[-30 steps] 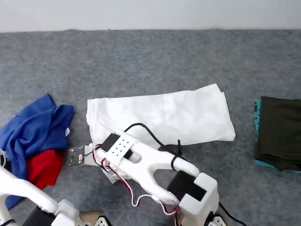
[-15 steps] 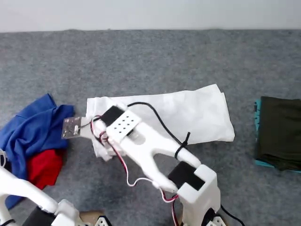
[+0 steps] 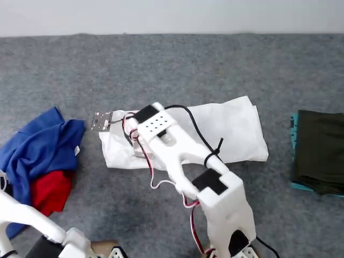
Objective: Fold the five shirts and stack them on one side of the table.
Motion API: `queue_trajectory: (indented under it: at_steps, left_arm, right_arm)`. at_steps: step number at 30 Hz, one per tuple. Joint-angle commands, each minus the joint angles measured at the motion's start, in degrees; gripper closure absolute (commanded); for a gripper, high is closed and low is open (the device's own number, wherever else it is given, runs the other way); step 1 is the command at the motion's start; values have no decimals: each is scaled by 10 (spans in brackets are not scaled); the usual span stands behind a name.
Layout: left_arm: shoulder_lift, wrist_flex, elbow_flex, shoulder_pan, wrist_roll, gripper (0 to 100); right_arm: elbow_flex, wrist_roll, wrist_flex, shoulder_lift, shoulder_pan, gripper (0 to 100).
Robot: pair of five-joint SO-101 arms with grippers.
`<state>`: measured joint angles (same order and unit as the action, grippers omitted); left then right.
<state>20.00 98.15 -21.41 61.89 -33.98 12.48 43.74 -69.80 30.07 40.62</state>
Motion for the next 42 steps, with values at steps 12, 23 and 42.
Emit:
queue_trajectory:
  at_steps: [12,23,42]
  left_arm:
    - [16,-9,19,-3,-1,982]
    - [16,-10,19,-3,-1,982]
    - [16,-10,18,-3,-1,982]
  right_arm:
    - [89,1,2,15,-43,835]
    - [208,-81,-75,15,-46,976]
    - [294,-149,-328,64,-27,989]
